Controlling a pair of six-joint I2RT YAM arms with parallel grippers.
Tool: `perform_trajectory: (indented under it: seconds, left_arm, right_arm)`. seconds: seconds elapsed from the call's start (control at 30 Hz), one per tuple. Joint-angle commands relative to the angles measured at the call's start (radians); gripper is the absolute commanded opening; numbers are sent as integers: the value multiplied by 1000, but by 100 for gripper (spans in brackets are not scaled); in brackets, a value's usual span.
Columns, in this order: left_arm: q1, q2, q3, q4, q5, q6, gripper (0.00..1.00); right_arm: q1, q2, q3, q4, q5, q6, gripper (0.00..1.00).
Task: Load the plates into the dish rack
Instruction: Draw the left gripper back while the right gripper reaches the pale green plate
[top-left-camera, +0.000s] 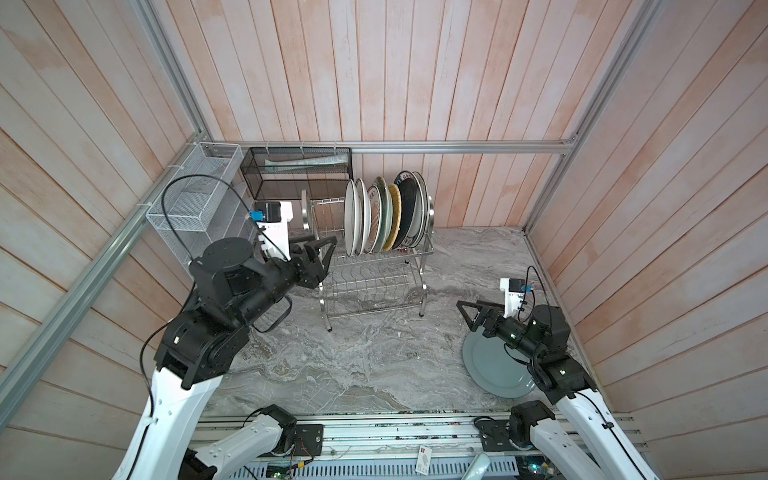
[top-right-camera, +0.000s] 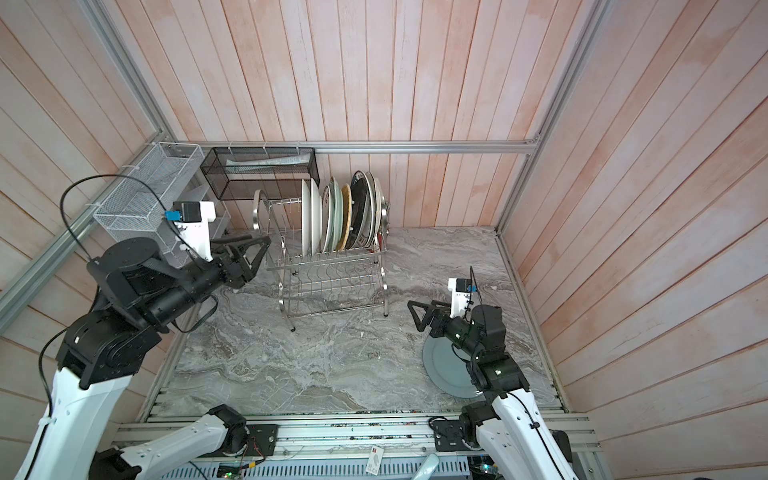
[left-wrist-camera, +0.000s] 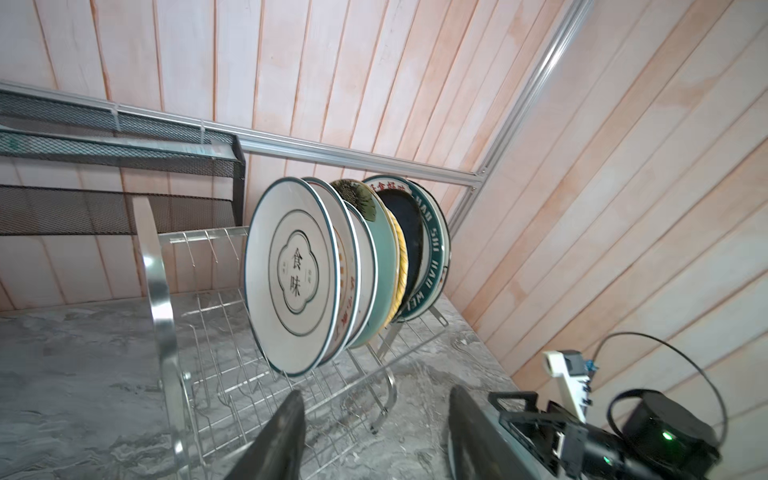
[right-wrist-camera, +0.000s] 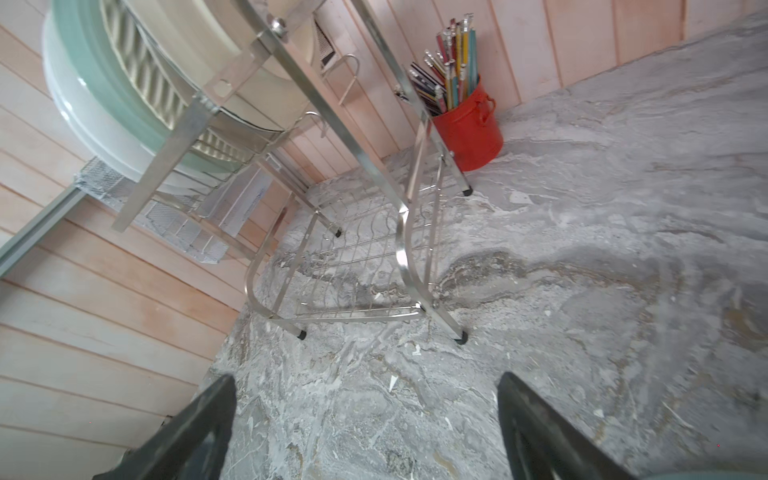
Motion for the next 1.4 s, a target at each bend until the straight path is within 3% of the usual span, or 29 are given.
perform_trajectory:
  seconds: [0.0,0.03,0.07,0.33,0.43,0.63,0.8,1.13,1.37]
  left_arm:
    - [3,-99,-125,27,128,12,78]
    - [3,-137,-168,42,159,11,92]
    - [2,-174,-215,52,194,13,100]
    - [2,-410,-614,239,457,-68,100]
    - [3,-426,-734,303,494,-115,100]
    - [1,-374,-829,391,571,-157,100]
    - [1,-342,-882,478,627,-200,100]
    - [-1,-336,-935,533,625,-217,100]
    - [-16,-299,-977,601,624,-234,100]
  right_arm:
    - [-35,9,41,-134,123,-33,98]
    - [-53,16,45,-156,153,-30,98]
    - [-74,22,49,-172,177,-28,98]
    - [-430,98,-37,-181,246,-8,98]
    - [-553,134,-81,-155,271,40,98]
    - [-683,146,-148,-124,356,135,98]
    - [-742,155,-202,-95,306,143,98]
    - [-759,78,-266,-145,291,160,98]
    - [-759,77,-334,-111,219,221,98]
